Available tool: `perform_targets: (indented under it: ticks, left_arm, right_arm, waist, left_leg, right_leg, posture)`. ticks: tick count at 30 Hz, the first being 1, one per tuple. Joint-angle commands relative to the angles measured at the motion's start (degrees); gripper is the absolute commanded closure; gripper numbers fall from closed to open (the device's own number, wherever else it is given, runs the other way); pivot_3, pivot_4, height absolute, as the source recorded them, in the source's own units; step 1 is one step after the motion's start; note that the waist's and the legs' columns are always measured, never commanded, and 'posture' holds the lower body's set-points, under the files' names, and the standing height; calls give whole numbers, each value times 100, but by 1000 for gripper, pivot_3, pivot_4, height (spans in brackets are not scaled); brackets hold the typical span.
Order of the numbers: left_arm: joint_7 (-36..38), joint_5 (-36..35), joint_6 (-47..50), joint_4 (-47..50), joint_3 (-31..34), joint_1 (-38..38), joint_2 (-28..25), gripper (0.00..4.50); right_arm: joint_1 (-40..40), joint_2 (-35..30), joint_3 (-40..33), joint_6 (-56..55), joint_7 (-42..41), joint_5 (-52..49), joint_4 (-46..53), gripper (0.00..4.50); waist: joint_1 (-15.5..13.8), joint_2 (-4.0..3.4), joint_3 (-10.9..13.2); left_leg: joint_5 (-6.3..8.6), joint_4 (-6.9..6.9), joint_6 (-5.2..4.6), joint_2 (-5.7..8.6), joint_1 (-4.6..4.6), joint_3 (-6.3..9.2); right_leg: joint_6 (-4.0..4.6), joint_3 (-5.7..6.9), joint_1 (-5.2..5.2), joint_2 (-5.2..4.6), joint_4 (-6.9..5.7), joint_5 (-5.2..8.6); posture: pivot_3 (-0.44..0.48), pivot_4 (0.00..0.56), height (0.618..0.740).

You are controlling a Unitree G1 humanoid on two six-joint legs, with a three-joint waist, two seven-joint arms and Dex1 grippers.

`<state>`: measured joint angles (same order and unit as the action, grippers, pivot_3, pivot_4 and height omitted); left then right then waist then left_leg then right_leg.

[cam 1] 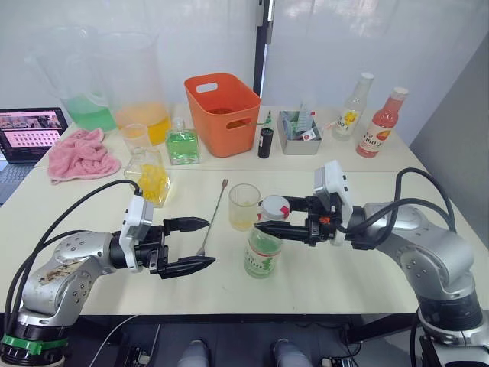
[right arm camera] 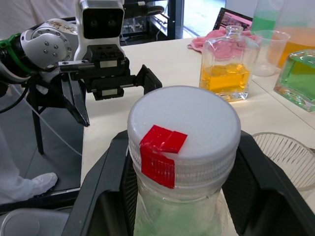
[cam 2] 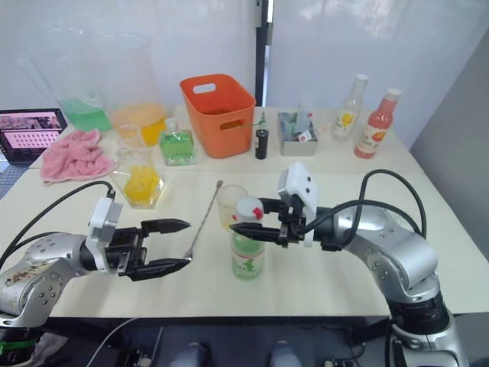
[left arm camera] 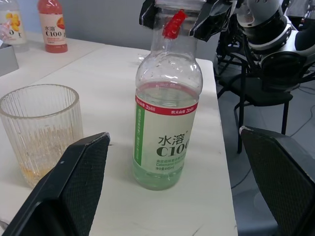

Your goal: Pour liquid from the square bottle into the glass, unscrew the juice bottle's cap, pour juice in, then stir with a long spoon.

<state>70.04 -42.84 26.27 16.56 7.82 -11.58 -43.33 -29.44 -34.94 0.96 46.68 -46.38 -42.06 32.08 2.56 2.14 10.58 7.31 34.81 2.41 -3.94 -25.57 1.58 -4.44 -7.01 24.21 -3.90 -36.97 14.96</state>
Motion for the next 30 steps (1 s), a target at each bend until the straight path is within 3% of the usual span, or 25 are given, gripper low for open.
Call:
perform_targets:
  ticks: [1,9,11,16,26,30]
  left_arm:
    - [150,25,-86,-19,-53,-191,-13,0]
    - [243,145,-21,-140,-169,-349,-89,0]
    - [267,145,-30,-148,-179,-380,-84,0]
    - [316,167,-20,-188,-229,-504,-43,0]
    - [296,-60,207,-186,-247,-868,45,0]
    - [150,30,445,-203,-537,-1228,150,0]
  right_arm:
    - [224,110,-47,-42,379,-31,412,2753]
    - [388,114,-22,3,597,-83,378,2753]
    - [357,76,-86,32,549,-186,359,1697]
    - [287,-174,-362,26,264,-510,211,33]
    - [-32,-897,-1888,128,-357,-2175,-376,33]
    - [382,-1464,-2289,6,-556,-1941,-333,33]
  waist:
    - [-2,0,0]
    - [-4,2,-2]
    - [-4,2,-2]
    - [-8,2,-1]
    - [-15,2,-1]
    - [-50,2,-1]
  left_leg:
    - [0,0,0,0,0,0]
    - [0,1,0,-1,3,1]
    - [0,2,0,-1,3,1]
    - [0,2,0,0,0,1]
    - [0,2,-1,0,0,2]
    - [-1,3,-1,2,-1,3]
  right_leg:
    - [0,0,0,0,0,0]
    - [1,0,-5,1,2,0]
    - [1,0,-5,0,1,0]
    - [1,0,-4,0,2,0]
    - [-1,0,-8,1,3,0]
    - [-3,-1,-9,0,4,1]
  posture:
    - [0,150,725]
    - [0,150,725]
    - [0,150,725]
    - [0,150,725]
    - [0,150,725]
    - [0,150,725]
